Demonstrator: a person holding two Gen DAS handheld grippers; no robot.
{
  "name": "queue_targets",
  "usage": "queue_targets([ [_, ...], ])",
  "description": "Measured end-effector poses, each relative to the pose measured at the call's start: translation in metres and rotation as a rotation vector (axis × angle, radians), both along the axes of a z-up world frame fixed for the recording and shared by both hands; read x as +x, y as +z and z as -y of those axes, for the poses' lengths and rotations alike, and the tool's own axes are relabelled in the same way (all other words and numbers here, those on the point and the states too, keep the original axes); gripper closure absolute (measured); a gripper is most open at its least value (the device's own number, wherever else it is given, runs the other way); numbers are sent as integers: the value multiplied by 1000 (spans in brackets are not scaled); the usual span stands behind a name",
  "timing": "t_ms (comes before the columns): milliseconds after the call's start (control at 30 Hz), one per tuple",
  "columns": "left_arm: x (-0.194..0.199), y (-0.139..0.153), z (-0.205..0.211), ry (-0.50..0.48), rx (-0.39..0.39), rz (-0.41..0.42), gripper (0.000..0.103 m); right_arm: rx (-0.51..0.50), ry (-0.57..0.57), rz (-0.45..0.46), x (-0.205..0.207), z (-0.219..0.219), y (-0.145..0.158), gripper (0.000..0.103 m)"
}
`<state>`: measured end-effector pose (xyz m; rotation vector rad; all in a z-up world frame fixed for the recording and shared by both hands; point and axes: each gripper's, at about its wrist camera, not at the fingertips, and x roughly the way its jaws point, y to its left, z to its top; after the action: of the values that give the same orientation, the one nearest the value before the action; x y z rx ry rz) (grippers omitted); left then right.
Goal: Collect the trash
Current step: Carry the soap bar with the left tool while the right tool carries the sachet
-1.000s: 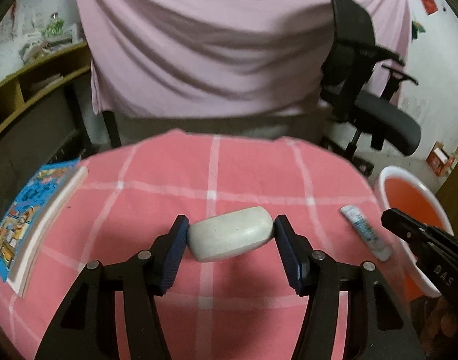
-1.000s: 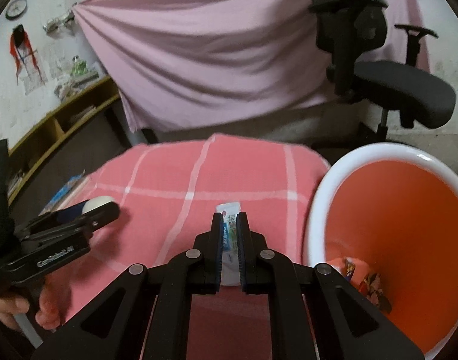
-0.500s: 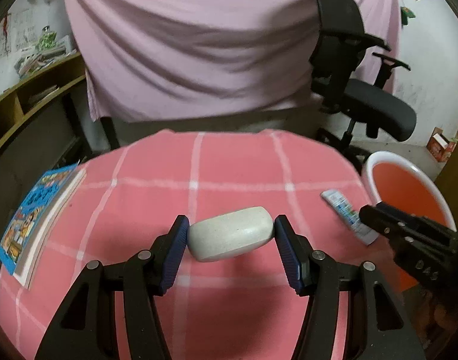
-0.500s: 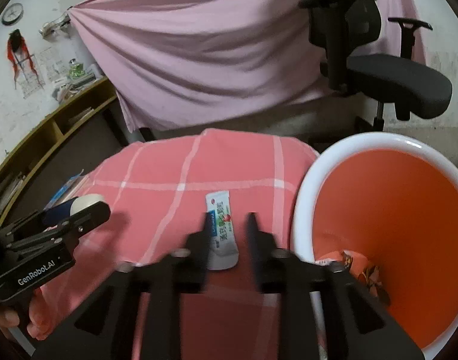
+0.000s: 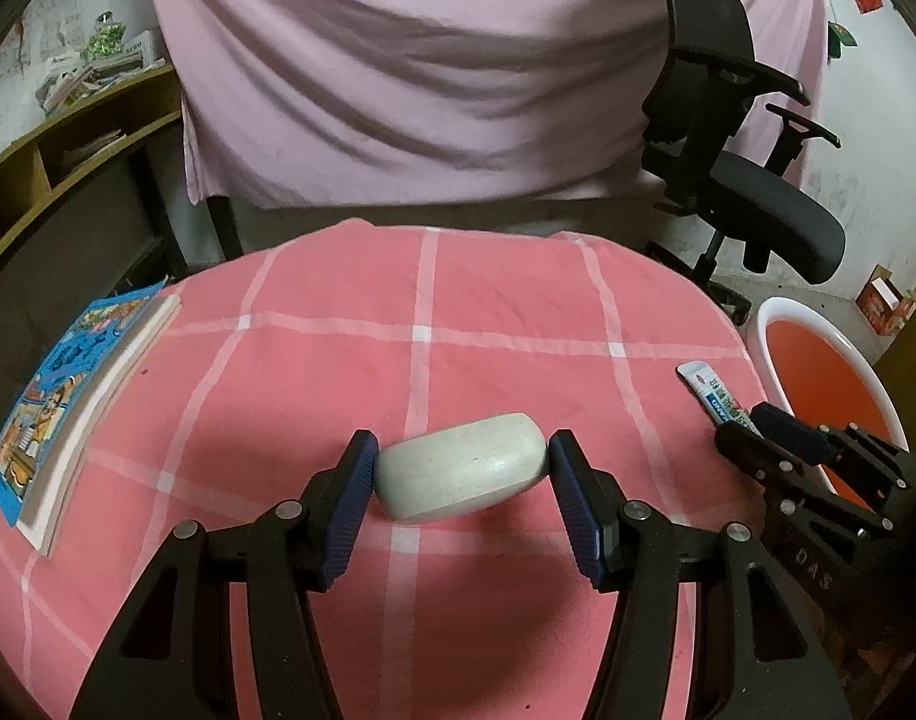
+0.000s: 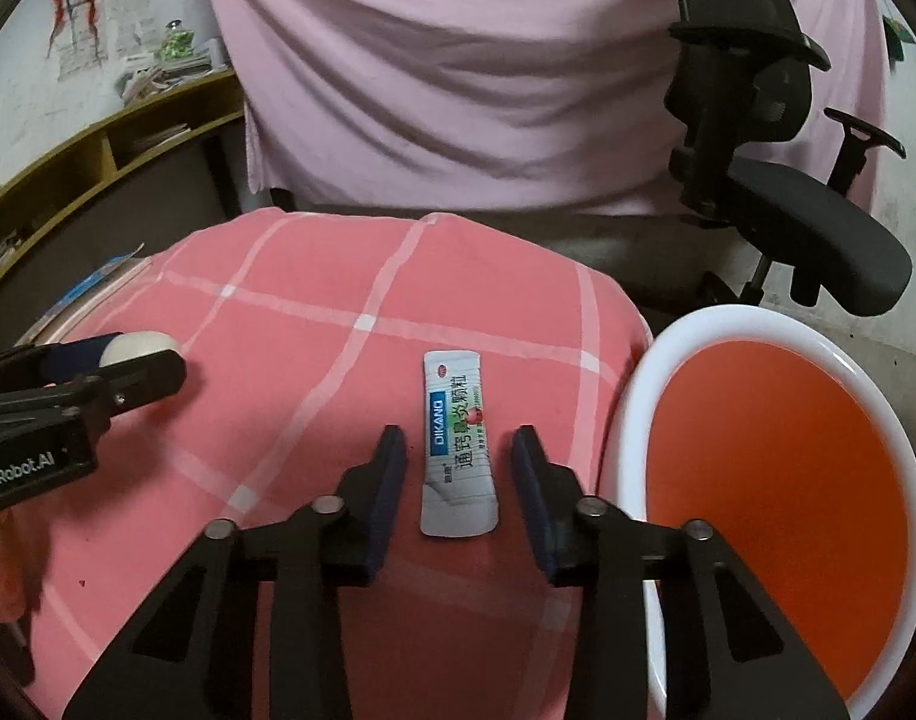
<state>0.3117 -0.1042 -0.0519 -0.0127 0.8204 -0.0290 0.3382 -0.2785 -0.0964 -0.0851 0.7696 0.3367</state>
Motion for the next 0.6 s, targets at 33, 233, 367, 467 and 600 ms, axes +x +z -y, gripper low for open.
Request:
queue_targets([
  [33, -1, 2, 1, -2, 3, 7, 51, 8, -5, -2, 0, 1, 0, 84],
  [233, -12, 17, 9, -24, -4, 66, 51, 79, -35, 42, -9, 12, 9, 84],
  [367, -23, 39, 19, -83, -38, 157, 51, 171, -58, 187, -26, 29, 35, 84],
  [467, -31, 57, 34, -131, -35, 234, 51, 217, -93, 312, -41, 41, 57, 84],
  [600, -44, 82, 50, -186, -47, 350, 51, 306, -152, 476, -64, 69, 81, 84],
])
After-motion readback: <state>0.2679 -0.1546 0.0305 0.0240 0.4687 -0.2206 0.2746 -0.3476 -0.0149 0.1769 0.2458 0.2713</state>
